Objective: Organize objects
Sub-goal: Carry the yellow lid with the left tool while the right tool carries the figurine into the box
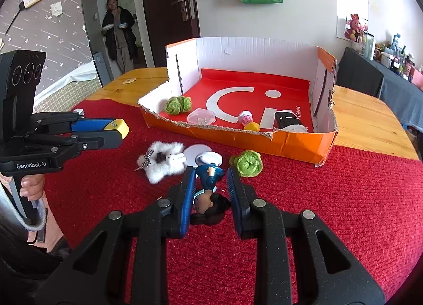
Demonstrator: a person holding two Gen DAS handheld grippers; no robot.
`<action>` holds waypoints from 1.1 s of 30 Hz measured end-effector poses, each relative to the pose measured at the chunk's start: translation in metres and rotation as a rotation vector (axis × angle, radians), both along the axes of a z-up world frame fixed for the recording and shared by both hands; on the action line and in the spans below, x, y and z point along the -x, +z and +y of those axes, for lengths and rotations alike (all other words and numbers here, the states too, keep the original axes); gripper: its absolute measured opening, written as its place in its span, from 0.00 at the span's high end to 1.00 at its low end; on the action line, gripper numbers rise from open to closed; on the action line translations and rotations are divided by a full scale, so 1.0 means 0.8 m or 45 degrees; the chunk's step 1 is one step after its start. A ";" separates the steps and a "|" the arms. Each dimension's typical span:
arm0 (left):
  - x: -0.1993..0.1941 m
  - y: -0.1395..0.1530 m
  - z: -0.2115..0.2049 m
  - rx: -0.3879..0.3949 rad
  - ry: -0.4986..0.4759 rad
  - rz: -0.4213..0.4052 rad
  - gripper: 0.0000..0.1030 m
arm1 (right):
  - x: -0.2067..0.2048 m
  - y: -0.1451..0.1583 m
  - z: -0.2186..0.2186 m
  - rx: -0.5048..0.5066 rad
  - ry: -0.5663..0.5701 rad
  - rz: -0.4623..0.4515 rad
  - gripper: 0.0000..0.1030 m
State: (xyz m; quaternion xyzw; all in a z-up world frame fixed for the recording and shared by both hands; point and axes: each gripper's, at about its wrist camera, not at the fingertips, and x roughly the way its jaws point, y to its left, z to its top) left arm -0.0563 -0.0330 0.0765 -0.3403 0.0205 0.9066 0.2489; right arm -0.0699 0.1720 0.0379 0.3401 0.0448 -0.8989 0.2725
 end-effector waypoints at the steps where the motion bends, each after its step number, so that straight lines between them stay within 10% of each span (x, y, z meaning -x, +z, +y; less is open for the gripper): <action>1: 0.000 0.002 0.001 0.000 -0.003 0.005 0.69 | 0.001 0.001 0.001 0.006 0.002 -0.001 0.77; 16: 0.106 0.033 0.045 0.019 -0.078 -0.064 0.69 | 0.118 0.043 -0.002 0.078 0.029 -0.057 0.77; 33: 0.223 -0.027 0.071 0.171 -0.091 -0.313 0.69 | 0.257 -0.013 -0.032 -0.153 0.024 -0.368 0.77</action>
